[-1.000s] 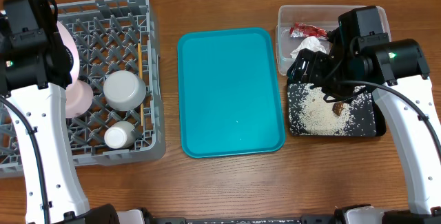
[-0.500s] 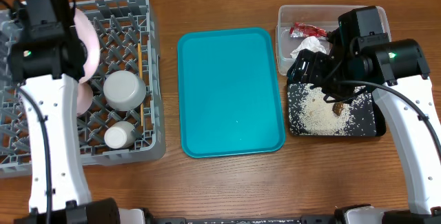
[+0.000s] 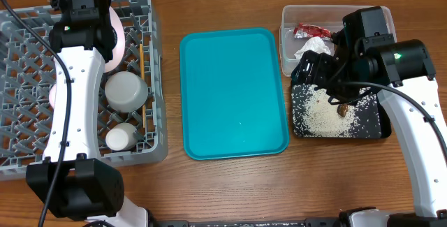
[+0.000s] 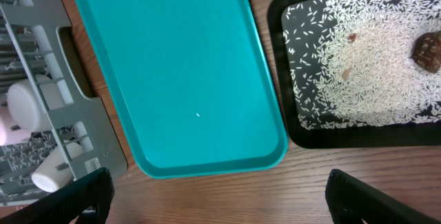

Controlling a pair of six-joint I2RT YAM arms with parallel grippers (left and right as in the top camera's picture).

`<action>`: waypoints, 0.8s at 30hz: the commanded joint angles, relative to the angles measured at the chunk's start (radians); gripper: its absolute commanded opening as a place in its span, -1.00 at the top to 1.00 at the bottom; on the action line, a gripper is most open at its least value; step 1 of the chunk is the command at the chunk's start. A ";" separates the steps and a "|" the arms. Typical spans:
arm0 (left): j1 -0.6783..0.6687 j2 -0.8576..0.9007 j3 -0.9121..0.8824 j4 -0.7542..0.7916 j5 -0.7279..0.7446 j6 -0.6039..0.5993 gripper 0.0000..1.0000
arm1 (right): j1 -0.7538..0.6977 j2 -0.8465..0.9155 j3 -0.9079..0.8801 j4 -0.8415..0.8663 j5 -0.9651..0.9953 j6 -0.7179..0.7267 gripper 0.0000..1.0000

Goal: Sort waste into correct bins and load items into the dishwasher
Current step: 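Carry the white plate to the rack and stand it upright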

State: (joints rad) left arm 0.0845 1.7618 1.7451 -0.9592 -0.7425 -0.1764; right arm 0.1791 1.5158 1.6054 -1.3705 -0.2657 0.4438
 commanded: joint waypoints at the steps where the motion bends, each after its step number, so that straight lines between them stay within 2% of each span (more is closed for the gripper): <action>1: -0.001 0.011 -0.005 0.012 -0.051 -0.022 0.92 | 0.000 -0.001 0.016 0.003 -0.005 -0.002 -1.00; 14: -0.120 0.017 -0.005 -0.008 -0.050 -0.074 0.92 | 0.000 -0.001 0.016 0.003 -0.006 -0.002 -1.00; 24: -0.131 0.051 -0.005 -0.056 -0.069 -0.158 0.92 | 0.000 -0.001 0.016 0.003 -0.005 -0.002 -1.00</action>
State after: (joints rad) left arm -0.0509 1.7924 1.7451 -1.0092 -0.7971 -0.2653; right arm 0.1791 1.5158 1.6054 -1.3705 -0.2657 0.4442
